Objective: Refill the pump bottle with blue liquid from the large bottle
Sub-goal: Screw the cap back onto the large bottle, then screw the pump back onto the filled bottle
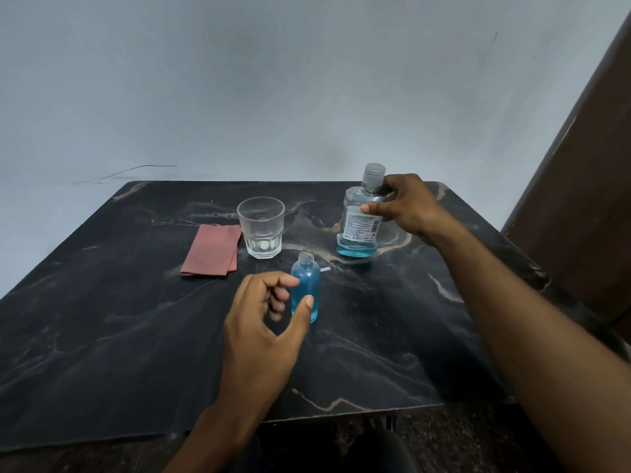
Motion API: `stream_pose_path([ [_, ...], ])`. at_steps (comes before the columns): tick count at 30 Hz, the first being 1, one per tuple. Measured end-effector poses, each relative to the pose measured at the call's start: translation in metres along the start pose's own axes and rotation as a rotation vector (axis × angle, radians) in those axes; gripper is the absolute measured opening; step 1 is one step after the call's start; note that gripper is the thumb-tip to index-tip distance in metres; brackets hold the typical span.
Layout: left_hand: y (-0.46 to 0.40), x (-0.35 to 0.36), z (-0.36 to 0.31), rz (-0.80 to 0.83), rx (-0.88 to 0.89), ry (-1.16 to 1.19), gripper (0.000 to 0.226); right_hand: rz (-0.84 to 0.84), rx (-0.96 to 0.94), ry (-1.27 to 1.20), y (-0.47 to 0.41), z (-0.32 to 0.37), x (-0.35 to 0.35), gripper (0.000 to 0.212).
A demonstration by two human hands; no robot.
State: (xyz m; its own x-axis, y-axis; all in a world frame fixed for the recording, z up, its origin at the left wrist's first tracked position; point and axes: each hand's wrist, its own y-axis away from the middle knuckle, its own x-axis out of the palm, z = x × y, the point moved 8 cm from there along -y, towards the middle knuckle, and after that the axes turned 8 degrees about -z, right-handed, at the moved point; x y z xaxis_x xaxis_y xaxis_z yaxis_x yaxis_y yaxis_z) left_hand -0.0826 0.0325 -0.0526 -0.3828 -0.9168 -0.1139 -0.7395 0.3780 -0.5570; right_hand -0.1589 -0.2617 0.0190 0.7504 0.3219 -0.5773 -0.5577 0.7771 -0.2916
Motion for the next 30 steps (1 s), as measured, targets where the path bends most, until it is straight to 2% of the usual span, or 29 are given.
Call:
stream_pose_path([
  [3, -0.001, 0.001, 0.011, 0.000, -0.043, -0.038, 0.046, 0.003, -0.011, 0.069, -0.016, -0.003, 0.012, 0.043],
  [11, -0.001, 0.016, 0.030, 0.058, -0.109, -0.122, 0.066, 0.053, 0.026, 0.097, -0.023, -0.007, 0.012, 0.045],
  [13, -0.003, 0.020, 0.033, 0.072, -0.145, -0.131, 0.073, 0.068, 0.031, 0.093, -0.019, -0.005, 0.012, 0.055],
  [15, -0.005, 0.021, 0.037, 0.057, -0.189, -0.127, 0.080, 0.061, 0.032, 0.095, -0.013, -0.004, 0.011, 0.077],
  [17, -0.007, 0.021, 0.037, 0.052, -0.194, -0.142, 0.078, -0.058, -0.011, 0.165, -0.006, 0.000, 0.003, 0.089],
  [18, -0.008, 0.022, 0.037, 0.061, -0.198, -0.148, 0.075, -0.166, -0.056, 0.196, 0.000, 0.005, -0.005, 0.085],
  [20, -0.008, 0.025, 0.039, 0.096, -0.231, -0.144, 0.066, -0.412, -0.218, 0.218, 0.021, 0.020, -0.018, 0.062],
  [22, -0.007, 0.028, 0.040, 0.118, -0.256, -0.127, 0.054, -0.521, -0.369, 0.173, 0.045, 0.036, -0.017, 0.037],
  [23, -0.007, 0.028, 0.040, 0.115, -0.255, -0.122, 0.048, -0.489, -0.387, 0.139, 0.051, 0.040, -0.009, 0.028],
  [25, -0.009, 0.024, 0.038, 0.086, -0.240, -0.121, 0.041, -0.306, -0.317, 0.078, 0.055, 0.040, 0.017, 0.017],
  [27, -0.009, 0.018, 0.037, 0.053, -0.243, -0.111, 0.041, -0.076, -0.249, 0.019, 0.058, 0.039, 0.047, 0.017],
  [30, -0.008, 0.002, 0.038, 0.023, -0.262, -0.090, 0.044, 0.176, -0.297, 0.079, 0.065, 0.049, 0.089, 0.025],
])
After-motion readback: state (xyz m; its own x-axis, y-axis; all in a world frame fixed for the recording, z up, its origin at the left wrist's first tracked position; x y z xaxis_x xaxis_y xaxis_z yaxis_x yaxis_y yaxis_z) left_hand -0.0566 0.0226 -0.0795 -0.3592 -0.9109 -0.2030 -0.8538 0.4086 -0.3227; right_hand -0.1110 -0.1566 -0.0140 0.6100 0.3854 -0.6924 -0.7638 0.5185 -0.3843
